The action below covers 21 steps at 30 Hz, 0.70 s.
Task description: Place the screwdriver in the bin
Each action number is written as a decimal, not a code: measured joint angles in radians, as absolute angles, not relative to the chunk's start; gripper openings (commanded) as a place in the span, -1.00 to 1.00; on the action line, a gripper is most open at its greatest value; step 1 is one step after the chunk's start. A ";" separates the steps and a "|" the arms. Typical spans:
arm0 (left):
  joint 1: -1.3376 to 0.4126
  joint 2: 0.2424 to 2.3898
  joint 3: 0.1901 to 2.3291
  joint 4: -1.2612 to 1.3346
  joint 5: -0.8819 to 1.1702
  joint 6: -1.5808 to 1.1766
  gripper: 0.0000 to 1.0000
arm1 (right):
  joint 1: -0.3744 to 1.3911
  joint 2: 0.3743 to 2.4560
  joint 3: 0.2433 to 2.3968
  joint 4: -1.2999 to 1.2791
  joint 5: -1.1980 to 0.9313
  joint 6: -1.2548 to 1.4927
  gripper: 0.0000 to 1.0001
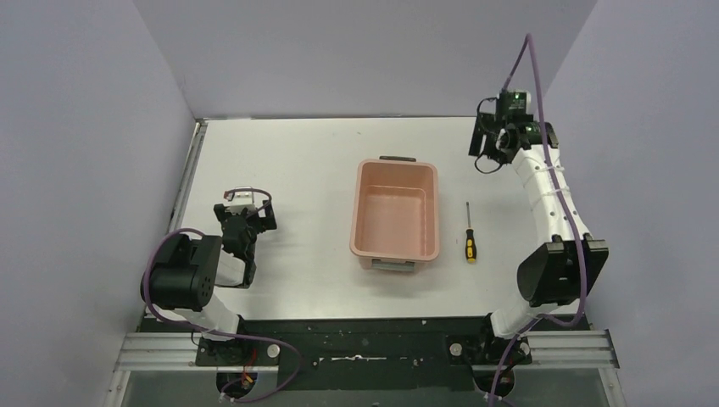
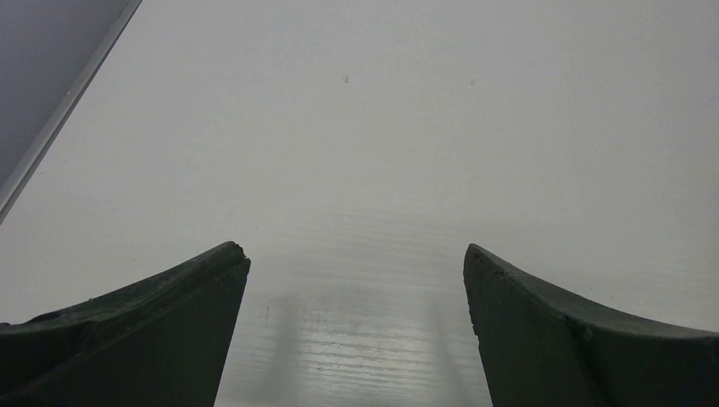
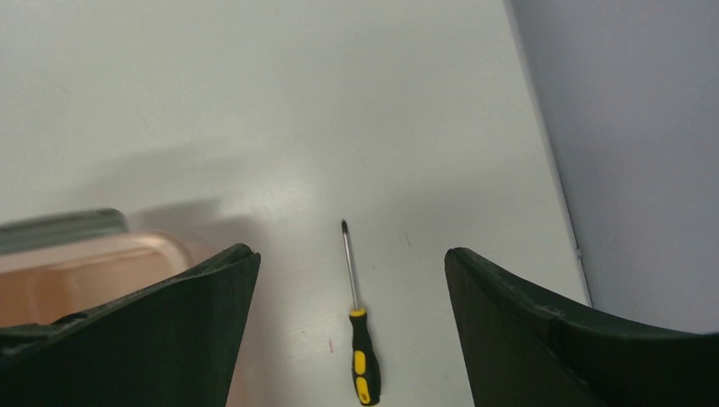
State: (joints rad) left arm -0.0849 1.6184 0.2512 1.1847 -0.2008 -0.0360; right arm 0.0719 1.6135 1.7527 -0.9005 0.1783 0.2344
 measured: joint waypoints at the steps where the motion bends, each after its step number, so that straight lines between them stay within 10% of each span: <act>1: -0.085 1.618 0.251 1.185 -0.201 -0.036 0.95 | 0.054 1.623 1.682 -0.901 0.158 0.233 0.37; 12: -0.085 1.618 0.251 1.185 -0.201 -0.036 0.95 | 0.029 1.628 1.031 -0.776 -0.024 0.250 0.25; 19: -0.085 1.618 0.251 1.185 -0.201 -0.036 0.95 | 0.029 1.654 0.962 -0.673 -0.015 0.265 -0.97; 21: -0.085 1.618 0.251 1.185 -0.201 -0.036 0.95 | 0.030 1.653 0.968 -0.674 -0.002 0.270 -1.00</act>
State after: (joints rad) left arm -0.0849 1.6184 0.2512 1.1847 -0.2008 -0.0364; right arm 0.0299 1.6531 0.9680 -0.6739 -0.0021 0.2695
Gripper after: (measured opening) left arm 0.974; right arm 0.164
